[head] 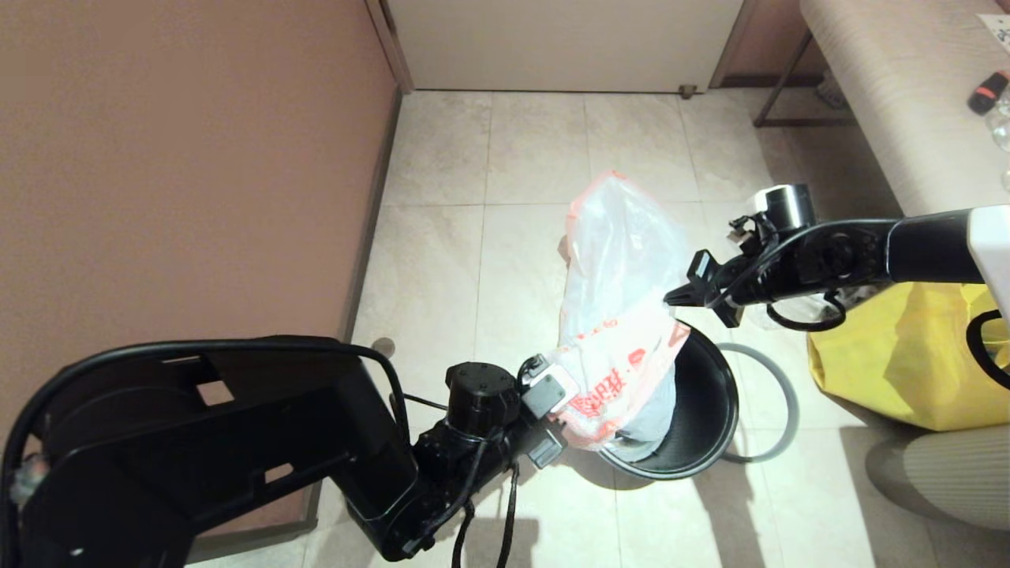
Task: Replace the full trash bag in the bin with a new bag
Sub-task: Put the new garbage bag on the trash can
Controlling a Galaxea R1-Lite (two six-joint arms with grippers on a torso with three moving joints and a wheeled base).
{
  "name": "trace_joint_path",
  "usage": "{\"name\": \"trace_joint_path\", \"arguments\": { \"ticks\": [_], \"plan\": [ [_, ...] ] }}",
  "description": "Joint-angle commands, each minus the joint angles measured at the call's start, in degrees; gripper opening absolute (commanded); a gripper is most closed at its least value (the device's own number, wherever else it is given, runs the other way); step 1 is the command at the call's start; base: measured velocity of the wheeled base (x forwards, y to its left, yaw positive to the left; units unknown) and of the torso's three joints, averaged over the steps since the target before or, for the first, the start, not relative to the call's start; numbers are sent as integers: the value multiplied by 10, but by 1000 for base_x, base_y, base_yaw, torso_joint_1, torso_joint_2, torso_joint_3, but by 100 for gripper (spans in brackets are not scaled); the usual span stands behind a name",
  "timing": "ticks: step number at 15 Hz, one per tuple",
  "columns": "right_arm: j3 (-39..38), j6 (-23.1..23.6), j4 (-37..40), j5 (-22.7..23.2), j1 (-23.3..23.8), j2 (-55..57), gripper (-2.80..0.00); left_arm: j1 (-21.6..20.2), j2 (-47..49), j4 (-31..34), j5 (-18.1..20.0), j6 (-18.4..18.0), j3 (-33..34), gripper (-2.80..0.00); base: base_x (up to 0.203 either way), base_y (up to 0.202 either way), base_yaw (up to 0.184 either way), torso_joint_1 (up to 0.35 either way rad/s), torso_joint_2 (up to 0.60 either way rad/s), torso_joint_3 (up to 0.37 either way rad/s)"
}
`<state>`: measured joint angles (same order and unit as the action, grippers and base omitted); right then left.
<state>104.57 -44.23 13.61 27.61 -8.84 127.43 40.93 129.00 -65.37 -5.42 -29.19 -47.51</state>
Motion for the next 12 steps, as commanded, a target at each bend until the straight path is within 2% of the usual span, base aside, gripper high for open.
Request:
{"name": "trace_joint_path", "arguments": {
  "ticks": [1,5,8,9,10,12],
  "plan": [
    [-1,-2,10,1,0,-4,-280,-2,-3,-23,-3,0,-3,-280,0,0,0,0,0,0],
    [-5,6,47,-10,-2,-8,-280,12,-25,-26,-4,27,-30,-280,0,0,0,0,0,0],
    [-5,14,159,-48,-2,-28,-280,29,-26,-26,-3,65,-34,-280,0,0,0,0,0,0],
    [-5,26,172,-54,-2,-27,-280,30,-28,-25,-3,66,-35,-280,0,0,0,0,0,0],
    [0,27,171,-51,-1,-27,0,31,-25,-26,-3,67,-34,-280,0,0,0,0,0,0],
    [7,24,171,-47,1,-35,0,33,-24,-26,-3,68,-33,-280,0,0,0,0,0,0]
  ]
}}
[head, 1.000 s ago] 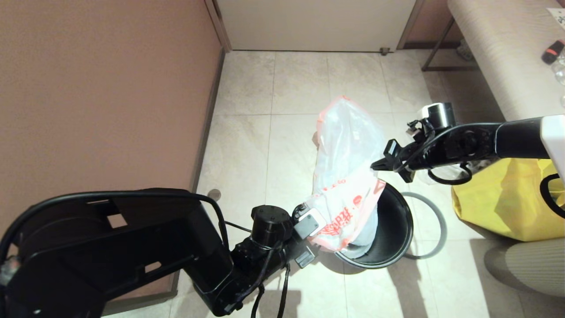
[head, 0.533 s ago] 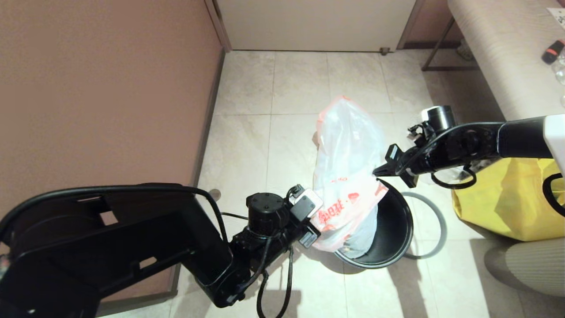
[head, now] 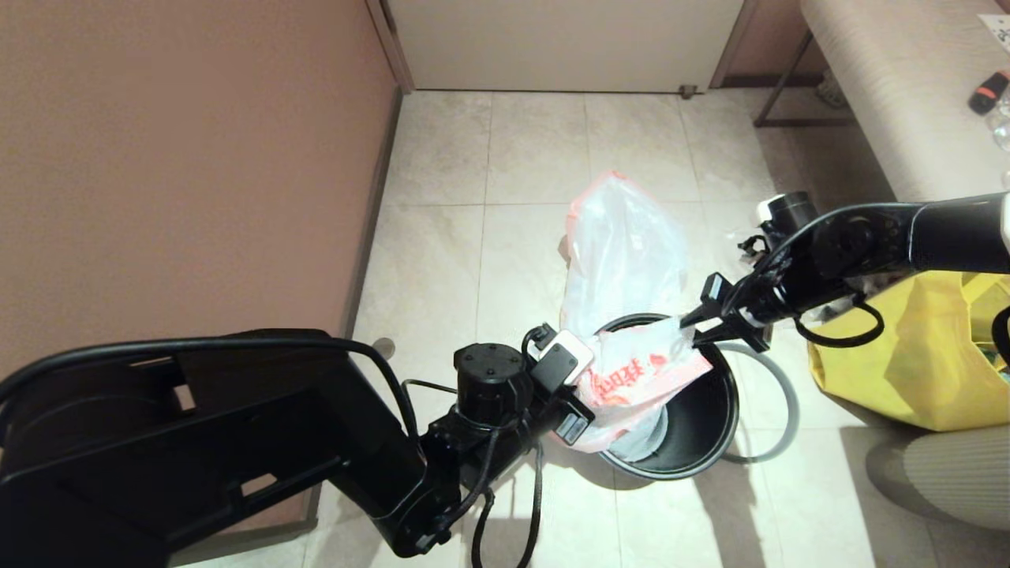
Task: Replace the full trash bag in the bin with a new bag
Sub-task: Put the new garbage bag on the trash can
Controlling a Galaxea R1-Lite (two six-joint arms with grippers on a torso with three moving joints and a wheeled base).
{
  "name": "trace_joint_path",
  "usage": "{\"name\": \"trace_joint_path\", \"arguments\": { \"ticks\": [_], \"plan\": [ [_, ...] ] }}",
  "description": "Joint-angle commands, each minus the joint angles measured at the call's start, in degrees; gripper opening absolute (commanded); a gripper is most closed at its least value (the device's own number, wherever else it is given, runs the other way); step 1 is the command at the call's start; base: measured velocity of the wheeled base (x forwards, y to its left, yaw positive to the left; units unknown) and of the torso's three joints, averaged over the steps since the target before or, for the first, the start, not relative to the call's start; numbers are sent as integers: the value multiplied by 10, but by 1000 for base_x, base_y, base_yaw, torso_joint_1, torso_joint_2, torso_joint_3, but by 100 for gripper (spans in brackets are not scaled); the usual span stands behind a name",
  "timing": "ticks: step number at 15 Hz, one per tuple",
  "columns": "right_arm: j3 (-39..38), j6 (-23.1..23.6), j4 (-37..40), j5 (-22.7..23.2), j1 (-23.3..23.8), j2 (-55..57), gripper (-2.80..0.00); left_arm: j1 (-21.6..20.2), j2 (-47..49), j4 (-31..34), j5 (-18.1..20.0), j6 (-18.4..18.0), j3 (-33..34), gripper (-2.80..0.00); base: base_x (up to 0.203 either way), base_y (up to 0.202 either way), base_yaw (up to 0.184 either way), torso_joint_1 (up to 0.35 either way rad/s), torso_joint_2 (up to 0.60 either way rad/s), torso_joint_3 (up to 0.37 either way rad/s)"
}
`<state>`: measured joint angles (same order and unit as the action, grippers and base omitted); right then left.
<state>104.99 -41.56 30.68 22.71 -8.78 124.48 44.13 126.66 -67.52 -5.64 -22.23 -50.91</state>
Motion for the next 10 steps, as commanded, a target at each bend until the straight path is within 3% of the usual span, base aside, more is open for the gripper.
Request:
{"name": "trace_joint_path", "arguments": {
  "ticks": [1,3,6,10],
  "plan": [
    [0,-3,4,2,4,-24,0,-1,-1,-3,-1,4,-6,-280,0,0,0,0,0,0],
    [-10,-4,28,3,26,-69,0,1,-1,17,-2,37,-30,-280,0,0,0,0,0,0],
    [-51,16,146,6,45,-92,0,2,-8,54,-27,110,-85,-280,0,0,0,0,0,0],
    [-123,37,161,9,33,-81,0,1,-24,117,-44,185,-135,-280,0,0,0,0,0,0]
  ]
}}
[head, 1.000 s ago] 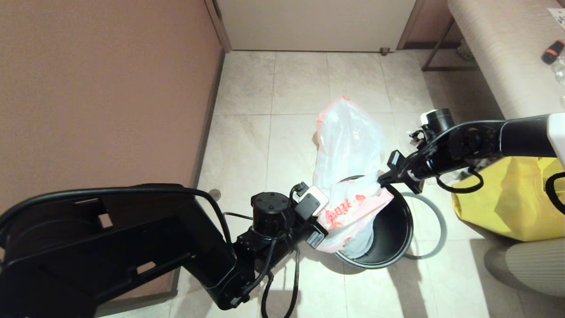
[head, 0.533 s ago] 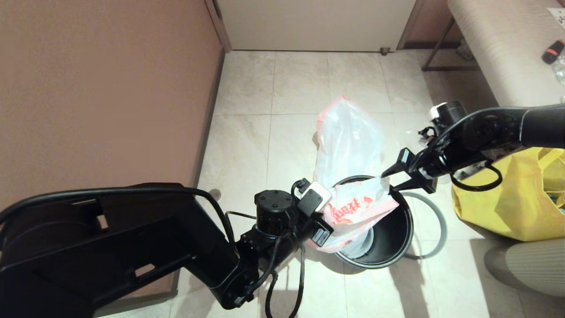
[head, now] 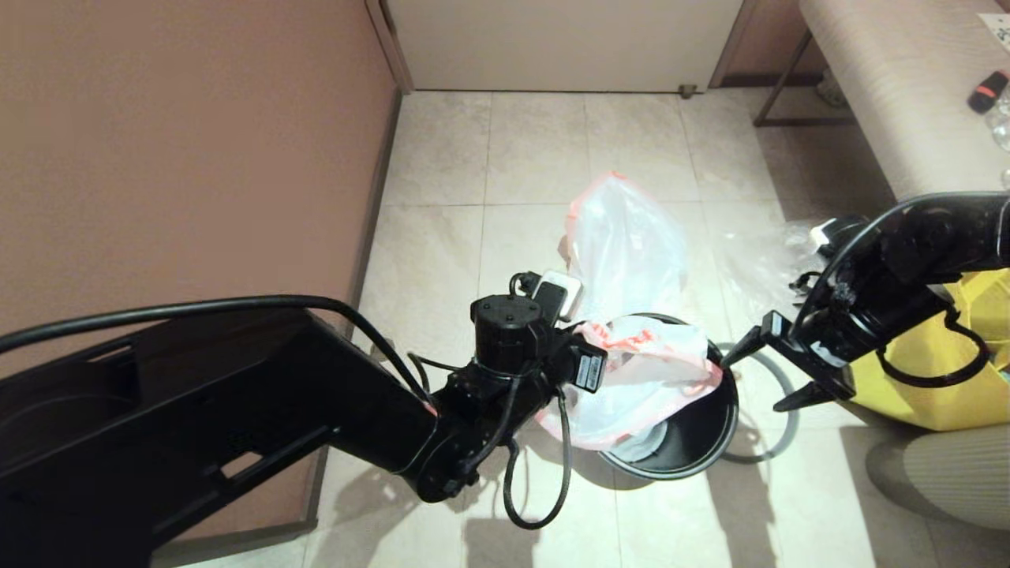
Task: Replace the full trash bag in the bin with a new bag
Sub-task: Put the new garbage bag on the trash can
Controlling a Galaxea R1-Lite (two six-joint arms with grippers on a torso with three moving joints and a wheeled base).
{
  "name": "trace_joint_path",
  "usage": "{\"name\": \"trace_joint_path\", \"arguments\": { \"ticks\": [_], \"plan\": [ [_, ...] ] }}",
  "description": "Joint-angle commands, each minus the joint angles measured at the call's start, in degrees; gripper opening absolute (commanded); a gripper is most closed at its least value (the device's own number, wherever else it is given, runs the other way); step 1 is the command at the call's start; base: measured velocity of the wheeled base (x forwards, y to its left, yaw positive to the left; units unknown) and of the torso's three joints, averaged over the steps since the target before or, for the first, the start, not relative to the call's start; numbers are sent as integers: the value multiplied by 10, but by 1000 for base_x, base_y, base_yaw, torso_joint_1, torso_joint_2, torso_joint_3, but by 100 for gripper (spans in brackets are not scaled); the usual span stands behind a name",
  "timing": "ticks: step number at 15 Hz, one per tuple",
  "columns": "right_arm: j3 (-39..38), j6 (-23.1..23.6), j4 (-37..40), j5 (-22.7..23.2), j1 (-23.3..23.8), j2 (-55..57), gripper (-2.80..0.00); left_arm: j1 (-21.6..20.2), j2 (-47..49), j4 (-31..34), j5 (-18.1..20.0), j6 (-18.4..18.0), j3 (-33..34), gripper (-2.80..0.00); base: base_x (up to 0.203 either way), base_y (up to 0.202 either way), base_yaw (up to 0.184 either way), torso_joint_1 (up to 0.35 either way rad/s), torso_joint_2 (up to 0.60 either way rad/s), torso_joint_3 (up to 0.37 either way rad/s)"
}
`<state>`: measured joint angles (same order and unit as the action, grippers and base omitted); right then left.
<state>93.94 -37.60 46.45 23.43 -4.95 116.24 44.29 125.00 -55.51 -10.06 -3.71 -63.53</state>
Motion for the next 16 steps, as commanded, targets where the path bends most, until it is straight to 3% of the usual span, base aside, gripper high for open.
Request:
{"name": "trace_joint_path", "arguments": {
  "ticks": [1,3,6,9,11,13,16],
  "plan": [
    [-25,-2,3,3,-18,2,0,-1,-8,10,-2,17,-22,-280,0,0,0,0,0,0],
    [-46,-9,-28,2,-41,0,0,-2,-7,66,-11,74,-66,-280,0,0,0,0,0,0],
    [-83,-60,-112,1,-53,-4,0,-4,-1,157,-28,155,-134,-280,0,0,0,0,0,0],
    [-150,-97,-213,-18,-78,-29,0,-9,12,202,-52,187,-184,-280,0,0,0,0,0,0],
    [-179,-130,-277,-71,-109,-28,0,-10,17,245,-67,218,-213,-280,0,0,0,0,0,0],
    [-198,-150,-325,-114,-143,-23,0,-17,17,249,-71,224,-222,-280,0,0,0,0,0,0],
    [-203,-166,-337,-180,-181,2,0,-25,18,251,-78,227,-231,-280,0,0,0,0,0,0]
  ]
}}
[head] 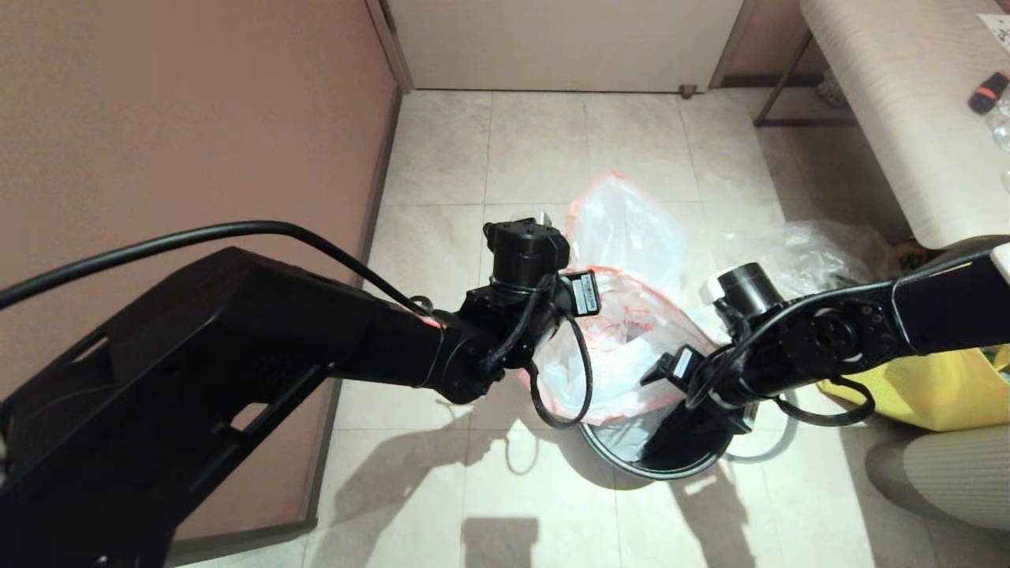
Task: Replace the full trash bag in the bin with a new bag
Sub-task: Put the new garbage bag on the trash can
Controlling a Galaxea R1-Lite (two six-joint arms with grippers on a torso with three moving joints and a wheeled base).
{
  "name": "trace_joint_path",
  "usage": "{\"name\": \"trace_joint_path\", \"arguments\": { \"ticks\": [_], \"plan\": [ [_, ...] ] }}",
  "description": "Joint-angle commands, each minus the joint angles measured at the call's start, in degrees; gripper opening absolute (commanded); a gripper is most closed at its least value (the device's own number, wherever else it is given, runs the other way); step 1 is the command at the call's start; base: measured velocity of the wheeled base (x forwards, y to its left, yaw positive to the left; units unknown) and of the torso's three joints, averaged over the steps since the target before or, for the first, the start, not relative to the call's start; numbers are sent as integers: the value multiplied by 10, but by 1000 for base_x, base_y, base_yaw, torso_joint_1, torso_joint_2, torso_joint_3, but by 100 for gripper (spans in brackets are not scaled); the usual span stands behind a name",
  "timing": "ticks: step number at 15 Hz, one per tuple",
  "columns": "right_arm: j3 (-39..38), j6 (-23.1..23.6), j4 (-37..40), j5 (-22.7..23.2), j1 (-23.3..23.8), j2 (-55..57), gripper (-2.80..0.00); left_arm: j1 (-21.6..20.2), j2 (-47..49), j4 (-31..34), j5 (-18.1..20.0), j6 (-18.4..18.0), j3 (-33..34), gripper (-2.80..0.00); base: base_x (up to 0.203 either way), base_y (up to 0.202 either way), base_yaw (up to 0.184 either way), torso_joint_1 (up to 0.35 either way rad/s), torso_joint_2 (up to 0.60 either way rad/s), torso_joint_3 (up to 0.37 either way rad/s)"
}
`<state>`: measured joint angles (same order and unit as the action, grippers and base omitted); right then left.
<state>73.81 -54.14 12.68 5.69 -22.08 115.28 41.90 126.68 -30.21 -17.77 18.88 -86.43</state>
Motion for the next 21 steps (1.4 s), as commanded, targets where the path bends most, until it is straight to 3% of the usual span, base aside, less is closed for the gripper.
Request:
{"name": "trace_joint_path", "arguments": {
  "ticks": [1,4,6,7,9,12,17,21],
  "plan": [
    [-9,-9,-2,-19,-17,19,0,-2,1,-2,-1,1,-3,-280,0,0,0,0,0,0],
    [-6,-34,-6,-30,-18,39,0,-11,1,-2,-1,1,-8,-280,0,0,0,0,0,0],
    [1,-34,-53,-59,-15,61,0,-15,1,-2,-1,1,-9,-280,0,0,0,0,0,0],
    [8,-33,-98,-77,-13,75,-280,-15,1,-2,-1,1,-9,-280,0,0,0,0,0,0],
    [25,-32,-132,-87,-10,96,-280,-15,1,-2,-1,1,-9,-280,0,0,0,0,0,0],
    [20,-33,-117,-91,-5,96,-280,-16,2,-3,-1,1,-8,-280,0,0,0,0,0,0],
    [25,-32,-167,-64,6,103,-280,-16,6,-4,-1,1,-8,-280,0,0,0,0,0,0],
    [16,-32,-119,-63,7,71,-280,-16,8,-3,-2,0,-9,-280,0,0,0,0,0,0]
  ]
}}
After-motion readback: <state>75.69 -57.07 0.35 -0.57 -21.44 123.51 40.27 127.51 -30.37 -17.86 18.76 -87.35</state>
